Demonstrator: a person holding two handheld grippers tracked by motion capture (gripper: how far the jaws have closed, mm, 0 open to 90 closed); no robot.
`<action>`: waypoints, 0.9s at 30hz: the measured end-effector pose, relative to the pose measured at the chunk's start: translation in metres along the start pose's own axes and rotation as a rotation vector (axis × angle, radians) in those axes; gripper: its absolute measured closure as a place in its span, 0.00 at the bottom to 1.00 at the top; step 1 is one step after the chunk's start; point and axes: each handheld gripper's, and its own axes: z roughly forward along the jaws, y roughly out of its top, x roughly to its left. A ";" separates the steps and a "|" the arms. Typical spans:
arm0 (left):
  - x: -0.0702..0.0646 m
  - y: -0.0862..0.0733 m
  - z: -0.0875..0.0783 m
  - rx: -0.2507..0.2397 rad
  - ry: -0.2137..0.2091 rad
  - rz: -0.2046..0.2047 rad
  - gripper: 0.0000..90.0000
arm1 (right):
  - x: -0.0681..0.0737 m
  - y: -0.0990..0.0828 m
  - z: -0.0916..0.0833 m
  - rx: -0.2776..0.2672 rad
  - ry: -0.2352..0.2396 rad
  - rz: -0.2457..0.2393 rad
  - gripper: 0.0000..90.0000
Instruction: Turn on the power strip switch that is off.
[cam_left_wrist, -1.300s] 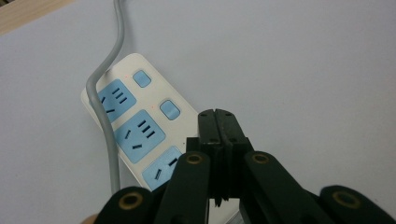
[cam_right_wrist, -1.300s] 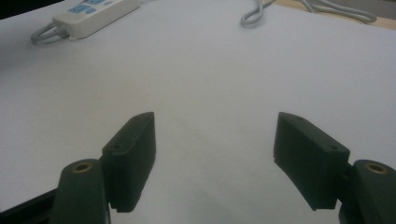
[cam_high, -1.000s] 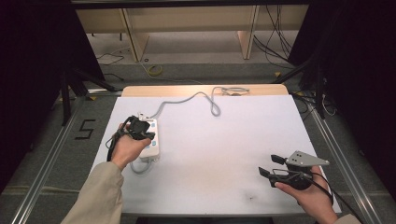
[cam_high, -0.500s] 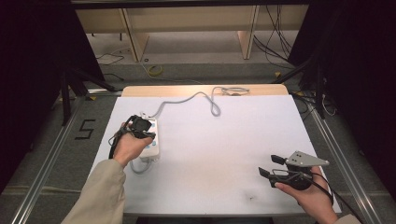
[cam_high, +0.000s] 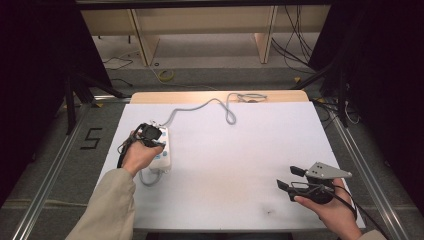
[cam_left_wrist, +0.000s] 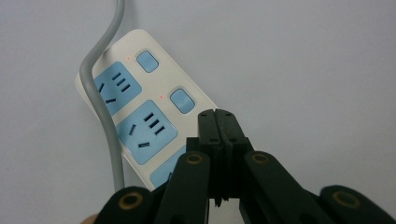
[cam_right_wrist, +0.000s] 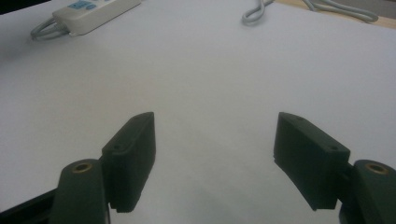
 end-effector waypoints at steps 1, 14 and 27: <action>0.000 0.000 0.001 0.002 0.000 -0.001 1.00 | 0.000 0.000 0.000 0.002 0.000 -0.001 0.34; -0.003 0.001 0.008 0.031 -0.008 0.016 1.00 | 0.000 0.000 0.000 0.006 0.000 -0.002 0.34; -0.006 0.002 0.014 0.051 -0.010 0.032 1.00 | 0.000 0.000 0.000 0.005 0.001 -0.004 0.33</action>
